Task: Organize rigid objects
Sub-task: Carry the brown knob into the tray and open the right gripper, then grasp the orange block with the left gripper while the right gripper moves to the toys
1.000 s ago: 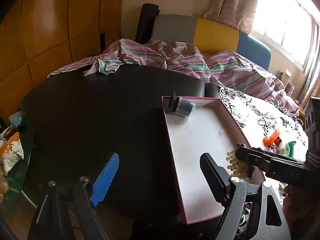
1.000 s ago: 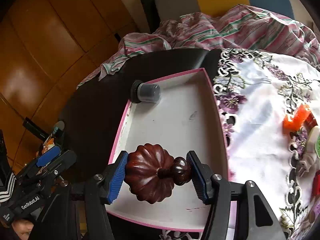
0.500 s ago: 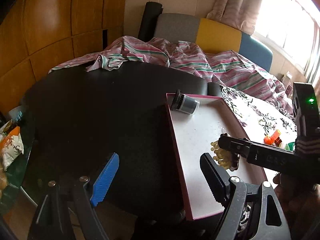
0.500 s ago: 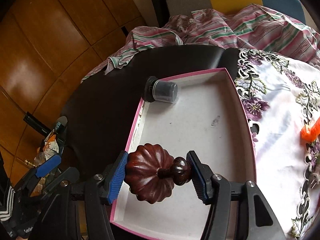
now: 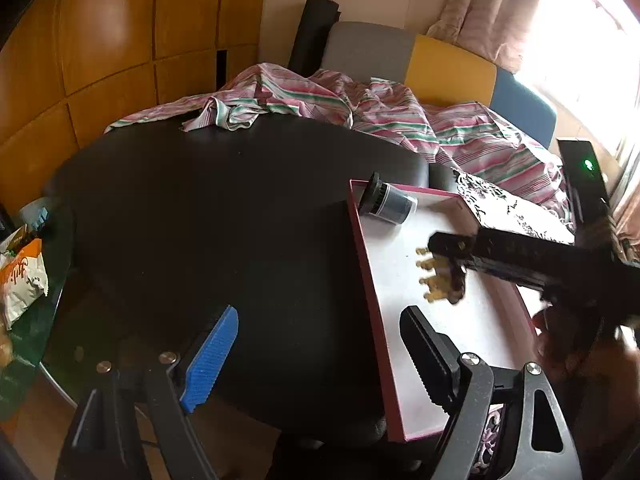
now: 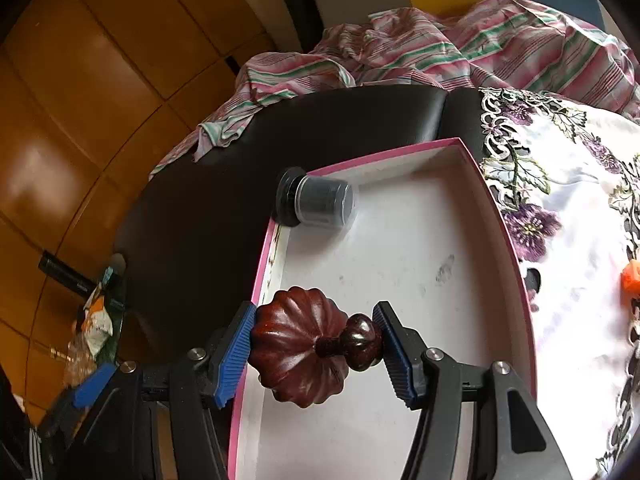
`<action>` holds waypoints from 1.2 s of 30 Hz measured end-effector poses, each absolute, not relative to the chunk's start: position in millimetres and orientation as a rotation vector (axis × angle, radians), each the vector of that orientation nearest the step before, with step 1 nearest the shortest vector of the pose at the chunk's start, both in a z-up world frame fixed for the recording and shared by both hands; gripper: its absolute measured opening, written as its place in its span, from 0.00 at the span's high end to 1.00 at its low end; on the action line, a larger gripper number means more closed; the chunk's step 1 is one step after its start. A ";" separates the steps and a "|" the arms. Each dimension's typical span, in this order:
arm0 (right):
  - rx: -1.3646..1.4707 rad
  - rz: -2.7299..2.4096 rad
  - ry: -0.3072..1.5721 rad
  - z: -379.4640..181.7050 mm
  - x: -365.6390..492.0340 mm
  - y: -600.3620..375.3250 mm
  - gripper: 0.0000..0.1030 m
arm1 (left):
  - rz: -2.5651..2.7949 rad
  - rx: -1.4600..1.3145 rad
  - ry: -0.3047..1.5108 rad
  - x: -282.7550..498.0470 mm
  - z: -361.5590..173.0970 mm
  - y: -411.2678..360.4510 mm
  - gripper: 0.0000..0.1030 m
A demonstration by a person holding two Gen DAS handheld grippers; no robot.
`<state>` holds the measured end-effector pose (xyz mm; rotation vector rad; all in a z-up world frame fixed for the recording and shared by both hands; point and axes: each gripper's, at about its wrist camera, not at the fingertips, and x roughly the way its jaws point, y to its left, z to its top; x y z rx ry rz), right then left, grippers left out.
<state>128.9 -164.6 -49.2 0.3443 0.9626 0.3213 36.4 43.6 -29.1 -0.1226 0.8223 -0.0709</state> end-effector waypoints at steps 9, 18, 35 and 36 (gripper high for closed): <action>0.406 0.324 0.990 -64.6 171.9 -147.2 0.41 | -0.062 -0.122 0.835 38.4 -33.9 46.0 0.19; 0.389 0.328 1.017 -73.0 175.4 -140.2 0.39 | -0.051 -0.125 0.824 38.2 -30.8 48.3 0.19; 0.391 0.306 0.956 -50.6 153.1 -158.8 0.32 | -0.063 -0.121 0.802 28.8 -21.3 42.5 0.19; 0.386 0.302 0.949 -48.3 149.7 -160.9 0.32 | -0.064 -0.121 0.801 28.1 -20.9 41.9 0.19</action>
